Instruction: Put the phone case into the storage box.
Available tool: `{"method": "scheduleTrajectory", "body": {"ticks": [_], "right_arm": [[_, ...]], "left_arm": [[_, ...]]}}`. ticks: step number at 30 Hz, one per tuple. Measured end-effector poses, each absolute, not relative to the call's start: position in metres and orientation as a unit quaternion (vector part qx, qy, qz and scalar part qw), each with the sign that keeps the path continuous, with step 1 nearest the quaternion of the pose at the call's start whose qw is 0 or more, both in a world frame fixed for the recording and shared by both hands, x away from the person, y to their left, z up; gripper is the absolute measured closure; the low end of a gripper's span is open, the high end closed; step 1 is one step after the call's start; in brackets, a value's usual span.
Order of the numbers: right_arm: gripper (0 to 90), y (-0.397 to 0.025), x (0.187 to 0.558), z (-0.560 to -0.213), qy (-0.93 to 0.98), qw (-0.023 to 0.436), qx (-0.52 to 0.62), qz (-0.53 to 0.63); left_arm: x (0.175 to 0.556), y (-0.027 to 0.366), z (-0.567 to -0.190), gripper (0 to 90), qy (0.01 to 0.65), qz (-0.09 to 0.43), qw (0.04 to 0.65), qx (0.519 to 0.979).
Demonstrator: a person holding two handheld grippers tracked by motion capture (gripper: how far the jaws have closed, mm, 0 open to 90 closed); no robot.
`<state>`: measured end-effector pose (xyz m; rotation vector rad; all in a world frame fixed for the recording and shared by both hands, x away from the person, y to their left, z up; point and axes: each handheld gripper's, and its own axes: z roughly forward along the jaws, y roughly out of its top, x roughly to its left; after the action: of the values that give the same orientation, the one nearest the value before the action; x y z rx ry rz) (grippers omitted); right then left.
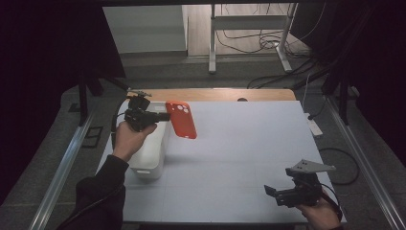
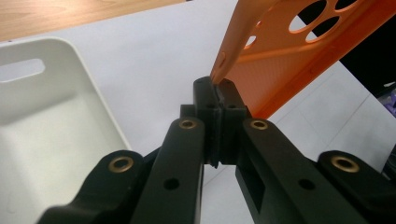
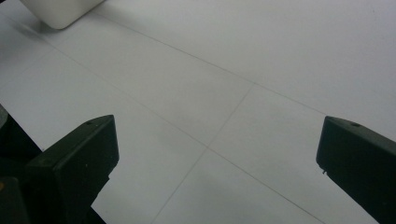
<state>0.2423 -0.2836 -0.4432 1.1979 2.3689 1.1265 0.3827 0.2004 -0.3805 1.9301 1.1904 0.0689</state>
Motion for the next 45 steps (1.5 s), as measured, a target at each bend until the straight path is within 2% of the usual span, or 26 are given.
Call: {"method": "scheduleTrajectory", "body": {"ticks": [30,45], "right_arm": [[0.0,-0.320,0.229,-0.445,0.797,0.156,0.461,0.359],[0.0,-0.324,0.225,-0.443,0.793,0.166,0.463,0.360]], "left_arm": [[0.403,0.249,-0.366,89.0,0.527,0.069,0.402,0.746],[0.417,0.268,-0.360,89.0,0.554,0.095,0.382,0.734]]}}
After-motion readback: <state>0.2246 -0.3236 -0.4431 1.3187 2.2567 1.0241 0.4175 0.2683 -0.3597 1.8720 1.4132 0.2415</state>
